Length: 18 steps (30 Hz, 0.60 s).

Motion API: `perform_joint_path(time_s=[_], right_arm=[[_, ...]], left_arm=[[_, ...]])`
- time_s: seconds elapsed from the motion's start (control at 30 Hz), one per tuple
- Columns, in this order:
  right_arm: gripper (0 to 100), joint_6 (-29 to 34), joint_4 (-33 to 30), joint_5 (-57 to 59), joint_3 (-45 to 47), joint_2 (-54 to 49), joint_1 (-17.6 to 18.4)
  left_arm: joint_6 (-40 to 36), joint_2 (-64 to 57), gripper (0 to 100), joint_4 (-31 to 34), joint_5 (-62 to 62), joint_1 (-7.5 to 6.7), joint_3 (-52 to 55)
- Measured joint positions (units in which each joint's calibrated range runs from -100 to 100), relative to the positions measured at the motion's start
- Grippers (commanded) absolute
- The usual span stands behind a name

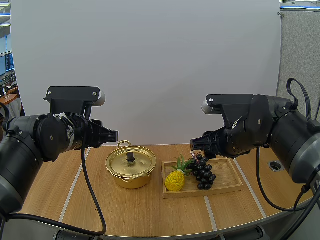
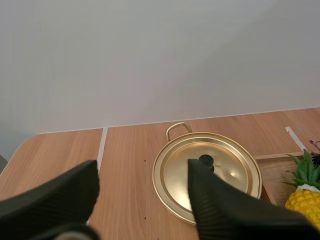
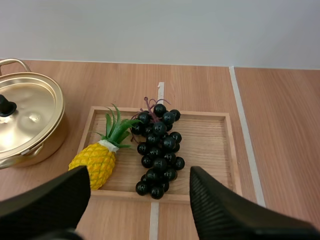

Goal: Open the pot, put the pineapple inside, and close it

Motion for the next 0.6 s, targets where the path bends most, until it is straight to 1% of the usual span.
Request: perform_joint_path(time_s=[0.2, 0.37, 0.47, 0.6], right_arm=[[100, -0.11, 0.46, 0.00, 0.00, 0.00, 0.00], [100, -0.11, 2.75, 0.00, 0.00, 0.00, 0.00], [100, -0.20, 4.01, 0.00, 0.00, 0.00, 0.00], [100, -0.30, 4.68, -2.36, 0.00, 0.00, 0.00]], left_arm=[[5.08, 0.00, 100, 0.00, 0.56, 0.00, 0.00], [12.36, 0.00, 100, -0.17, 0.56, 0.00, 0.00], [18.11, 0.33, 100, -3.08, 0.56, 0.00, -0.04], [25.53, 3.92, 100, -9.87, 4.26, 0.00, -1.52]])
